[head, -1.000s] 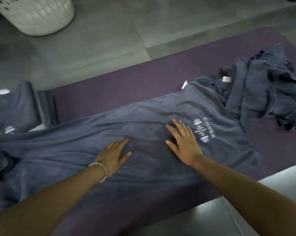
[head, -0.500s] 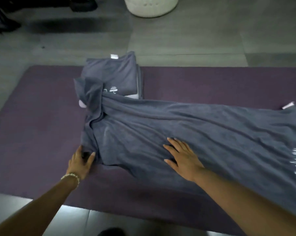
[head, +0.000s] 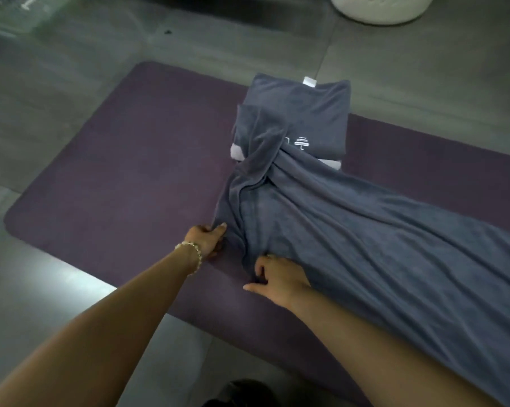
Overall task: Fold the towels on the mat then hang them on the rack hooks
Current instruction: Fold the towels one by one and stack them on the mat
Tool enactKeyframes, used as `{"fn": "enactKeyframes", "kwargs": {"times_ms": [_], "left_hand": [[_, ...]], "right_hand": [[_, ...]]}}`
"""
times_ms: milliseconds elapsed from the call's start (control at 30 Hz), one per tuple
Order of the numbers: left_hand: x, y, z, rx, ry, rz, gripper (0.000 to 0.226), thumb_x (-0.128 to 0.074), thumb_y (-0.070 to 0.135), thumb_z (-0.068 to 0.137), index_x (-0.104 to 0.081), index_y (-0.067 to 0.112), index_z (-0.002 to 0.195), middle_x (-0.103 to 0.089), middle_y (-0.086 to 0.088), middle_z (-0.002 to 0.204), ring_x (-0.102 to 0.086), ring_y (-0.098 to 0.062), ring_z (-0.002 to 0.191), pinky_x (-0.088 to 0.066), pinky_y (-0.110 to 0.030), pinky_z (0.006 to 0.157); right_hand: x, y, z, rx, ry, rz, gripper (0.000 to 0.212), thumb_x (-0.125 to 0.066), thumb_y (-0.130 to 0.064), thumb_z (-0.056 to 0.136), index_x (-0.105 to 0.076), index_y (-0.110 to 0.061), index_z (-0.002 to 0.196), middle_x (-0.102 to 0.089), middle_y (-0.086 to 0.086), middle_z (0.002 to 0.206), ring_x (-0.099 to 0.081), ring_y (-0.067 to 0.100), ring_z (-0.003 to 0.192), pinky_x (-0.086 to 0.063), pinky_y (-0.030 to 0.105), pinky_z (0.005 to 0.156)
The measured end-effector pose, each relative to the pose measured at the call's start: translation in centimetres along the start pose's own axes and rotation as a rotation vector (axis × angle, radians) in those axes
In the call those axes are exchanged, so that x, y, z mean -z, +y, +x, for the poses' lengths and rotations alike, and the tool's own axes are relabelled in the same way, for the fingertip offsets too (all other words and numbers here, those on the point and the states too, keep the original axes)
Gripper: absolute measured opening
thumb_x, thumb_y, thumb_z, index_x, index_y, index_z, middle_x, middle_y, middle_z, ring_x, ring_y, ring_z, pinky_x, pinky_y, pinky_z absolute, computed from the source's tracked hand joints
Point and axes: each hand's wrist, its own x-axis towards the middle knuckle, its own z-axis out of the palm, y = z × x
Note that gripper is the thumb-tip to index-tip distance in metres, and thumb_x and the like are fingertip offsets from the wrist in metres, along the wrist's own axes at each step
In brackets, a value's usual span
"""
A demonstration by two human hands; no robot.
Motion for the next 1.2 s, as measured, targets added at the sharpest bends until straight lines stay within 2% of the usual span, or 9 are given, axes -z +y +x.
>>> {"fn": "enactKeyframes", "kwargs": {"times_ms": [67, 167, 333, 467, 567, 767, 900, 1067, 1200], "left_hand": [[1.5, 0.0, 0.0, -0.028, 0.013, -0.137, 0.023, -0.061, 0.024, 0.091, -0.050, 0.008, 0.079, -0.059, -0.011, 0.072, -0.058, -0.009, 0.046, -0.050, -0.020, 0.043], [5.3, 0.0, -0.5, -0.126, -0.008, -0.198, 0.016, -0.059, 0.017, 0.093, -0.053, 0.002, 0.091, -0.057, -0.011, 0.068, -0.056, -0.002, 0.039, -0.048, -0.013, 0.045], [11.8, -3.9, -1.8, -0.152, -0.090, -0.031, 0.007, -0.062, 0.012, 0.090, -0.062, 0.005, 0.089, -0.058, -0.008, 0.075, -0.060, -0.005, 0.052, -0.052, -0.013, 0.054], [14.2, -8.8, -2.7, -0.116, -0.103, 0.279, 0.008, -0.063, 0.007, 0.088, -0.059, 0.007, 0.082, -0.056, -0.008, 0.070, -0.054, -0.019, 0.062, -0.051, -0.027, 0.061], [14.1, -9.9, -2.6, -0.088, -0.133, 0.415, 0.012, -0.067, 0.012, 0.086, -0.055, 0.011, 0.083, -0.057, -0.005, 0.073, -0.054, -0.015, 0.064, -0.046, -0.020, 0.058], [12.7, -5.6, 0.8, -0.125, -0.042, 0.541, 0.036, -0.062, 0.046, 0.086, -0.064, 0.011, 0.096, -0.065, -0.006, 0.094, -0.060, -0.025, 0.091, -0.045, -0.029, 0.077], [10.8, -4.7, 1.4, -0.141, 0.049, 0.579, 0.044, -0.060, 0.045, 0.088, -0.056, 0.009, 0.113, -0.061, -0.008, 0.104, -0.058, -0.028, 0.100, -0.042, -0.028, 0.077], [9.8, -5.6, 1.3, -0.218, 0.114, 0.385, 0.025, -0.062, 0.036, 0.088, -0.055, 0.013, 0.081, -0.054, -0.001, 0.073, -0.051, -0.022, 0.072, -0.040, -0.028, 0.063], [10.0, -6.6, 1.0, -0.237, 0.158, 0.291, 0.027, -0.060, 0.036, 0.089, -0.049, 0.013, 0.081, -0.050, 0.000, 0.070, -0.044, -0.017, 0.065, -0.037, -0.026, 0.057]], "right_hand": [[-0.3, -0.4, 0.2, -0.010, -0.050, -0.109, 0.030, -0.058, -0.044, 0.091, -0.064, -0.016, 0.097, -0.063, 0.000, 0.098, -0.060, 0.016, 0.092, -0.043, 0.026, 0.075], [-0.6, -1.3, 0.3, 0.001, 0.044, 0.022, 0.025, -0.059, -0.044, 0.090, -0.057, -0.019, 0.089, -0.058, -0.006, 0.083, -0.056, 0.012, 0.080, -0.049, 0.030, 0.075], [-1.1, -3.7, 2.2, 0.015, 0.092, 0.201, 0.038, -0.060, -0.056, 0.084, -0.051, -0.028, 0.108, -0.047, -0.013, 0.098, -0.052, 0.009, 0.089, -0.047, 0.027, 0.080], [-2.9, -4.9, 4.2, -0.006, 0.042, 0.294, 0.023, -0.060, -0.053, 0.086, -0.055, -0.031, 0.093, -0.054, -0.011, 0.084, -0.053, 0.008, 0.073, -0.049, 0.033, 0.074], [-2.9, -4.6, 5.2, -0.006, 0.023, 0.294, 0.021, -0.062, -0.044, 0.087, -0.059, -0.025, 0.094, -0.056, -0.009, 0.085, -0.050, 0.005, 0.068, -0.049, 0.032, 0.074], [2.9, -3.8, 8.1, 0.040, 0.367, 0.272, 0.037, -0.069, -0.028, 0.086, -0.057, -0.012, 0.117, -0.053, 0.002, 0.111, -0.049, 0.011, 0.070, -0.037, 0.021, 0.071], [7.1, -3.1, 10.8, 0.061, 0.471, 0.180, 0.047, -0.072, -0.030, 0.083, -0.054, -0.018, 0.124, -0.050, 0.004, 0.121, -0.051, 0.013, 0.081, -0.049, 0.034, 0.082], [7.8, -3.7, 13.0, 0.097, 0.403, 0.122, 0.049, -0.076, -0.039, 0.077, -0.062, -0.021, 0.121, -0.046, -0.002, 0.109, -0.052, 0.015, 0.091, -0.046, 0.031, 0.093], [8.5, -5.5, 14.4, 0.124, 0.388, -0.071, 0.026, -0.072, -0.040, 0.081, -0.071, -0.024, 0.100, -0.048, -0.007, 0.090, -0.051, 0.011, 0.085, -0.039, 0.026, 0.073]]}}
